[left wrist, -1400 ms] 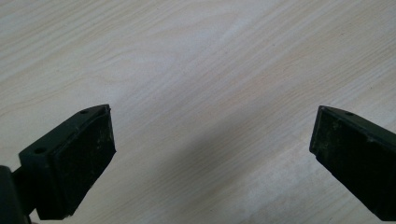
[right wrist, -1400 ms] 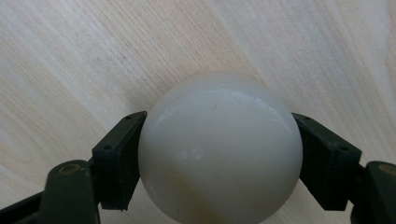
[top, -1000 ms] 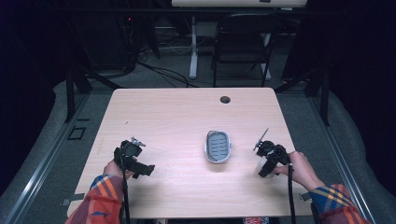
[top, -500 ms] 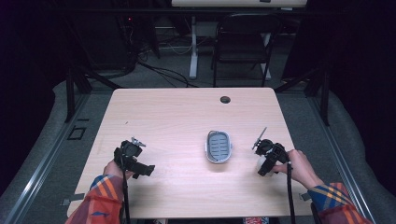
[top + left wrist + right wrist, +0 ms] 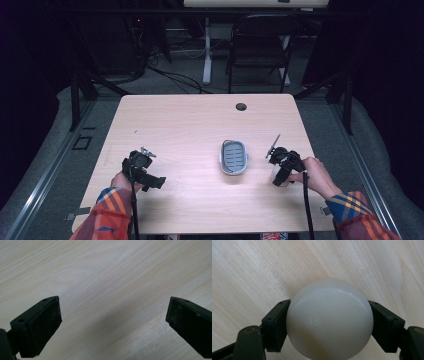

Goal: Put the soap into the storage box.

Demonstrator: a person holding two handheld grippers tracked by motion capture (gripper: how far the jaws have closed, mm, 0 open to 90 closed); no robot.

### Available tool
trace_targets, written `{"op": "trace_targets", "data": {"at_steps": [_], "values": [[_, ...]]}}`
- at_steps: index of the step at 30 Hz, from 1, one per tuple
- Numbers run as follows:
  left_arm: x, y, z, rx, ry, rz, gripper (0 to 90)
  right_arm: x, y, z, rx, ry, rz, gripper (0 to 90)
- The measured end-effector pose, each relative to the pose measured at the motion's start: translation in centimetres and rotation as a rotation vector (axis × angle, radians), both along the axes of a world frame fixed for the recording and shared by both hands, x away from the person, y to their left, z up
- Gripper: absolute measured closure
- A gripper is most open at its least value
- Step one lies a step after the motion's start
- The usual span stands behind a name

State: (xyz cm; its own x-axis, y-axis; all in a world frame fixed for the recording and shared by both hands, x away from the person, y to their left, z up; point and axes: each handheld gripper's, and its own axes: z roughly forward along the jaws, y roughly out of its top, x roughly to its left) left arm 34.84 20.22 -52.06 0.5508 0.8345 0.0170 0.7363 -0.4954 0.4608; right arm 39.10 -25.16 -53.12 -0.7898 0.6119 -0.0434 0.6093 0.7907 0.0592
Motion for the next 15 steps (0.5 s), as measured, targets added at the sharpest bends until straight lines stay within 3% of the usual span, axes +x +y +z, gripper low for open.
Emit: {"op": "trace_targets", "data": {"at_steps": [15], "values": [[0.0,-0.1,-0.1,0.006,0.003,-0.002,0.2,0.8,1.2,0.2,-0.016,-0.006,0.022,24.5]]}}
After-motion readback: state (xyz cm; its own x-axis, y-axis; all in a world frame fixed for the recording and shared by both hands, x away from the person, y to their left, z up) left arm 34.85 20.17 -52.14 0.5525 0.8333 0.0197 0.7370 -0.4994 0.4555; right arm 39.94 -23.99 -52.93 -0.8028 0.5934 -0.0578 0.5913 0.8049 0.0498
